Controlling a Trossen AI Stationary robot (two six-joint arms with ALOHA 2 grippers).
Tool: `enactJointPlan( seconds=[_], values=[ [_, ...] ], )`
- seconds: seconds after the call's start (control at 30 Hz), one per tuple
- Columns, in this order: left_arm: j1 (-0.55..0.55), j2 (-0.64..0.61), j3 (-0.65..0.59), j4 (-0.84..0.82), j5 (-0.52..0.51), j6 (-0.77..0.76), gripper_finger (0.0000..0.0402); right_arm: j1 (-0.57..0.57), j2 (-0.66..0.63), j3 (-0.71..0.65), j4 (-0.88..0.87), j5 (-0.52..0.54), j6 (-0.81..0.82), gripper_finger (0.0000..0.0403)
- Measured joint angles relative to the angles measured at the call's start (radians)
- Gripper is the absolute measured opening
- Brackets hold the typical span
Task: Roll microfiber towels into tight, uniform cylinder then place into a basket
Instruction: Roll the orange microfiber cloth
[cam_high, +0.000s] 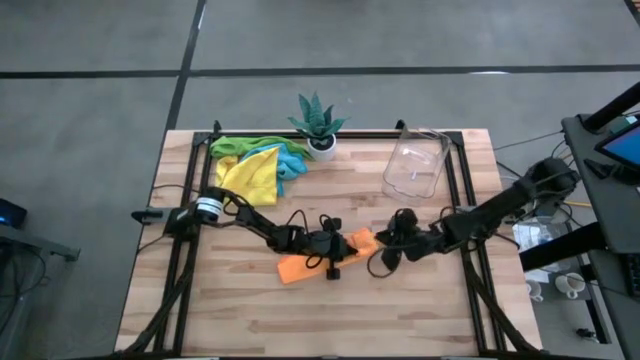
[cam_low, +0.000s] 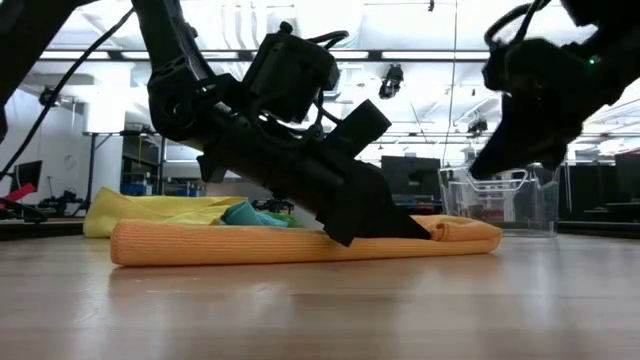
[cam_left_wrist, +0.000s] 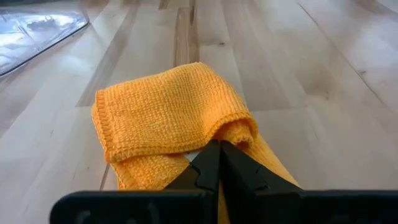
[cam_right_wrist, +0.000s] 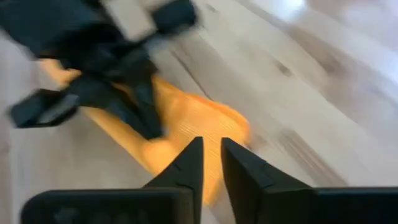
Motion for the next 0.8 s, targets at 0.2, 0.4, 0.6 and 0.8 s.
enactJointPlan(
  seconds=[0.2, 0.4, 0.6, 0.8],
  values=[
    [0.0, 0.001, 0.002, -0.004, 0.003, 0.0, 0.0, -0.065, -0.038, -0.026, -0.034, -0.163, 0.123, 0.0124],
    [0.0, 0.001, 0.0, -0.004, 0.008, 0.0, 0.0, -0.152, 0.028, -0.028, -0.002, -0.244, 0.175, 0.0196],
    [0.0, 0.001, -0.002, -0.006, 0.022, -0.002, 0.0, -0.231, 0.119, -0.029, 0.147, -0.393, 0.158, 0.0243],
    [0.0, 0.001, -0.005, -0.006, 0.026, -0.002, 0.0, -0.272, 0.228, -0.016, 0.224, -0.509, 0.159, 0.0255]
  ],
)
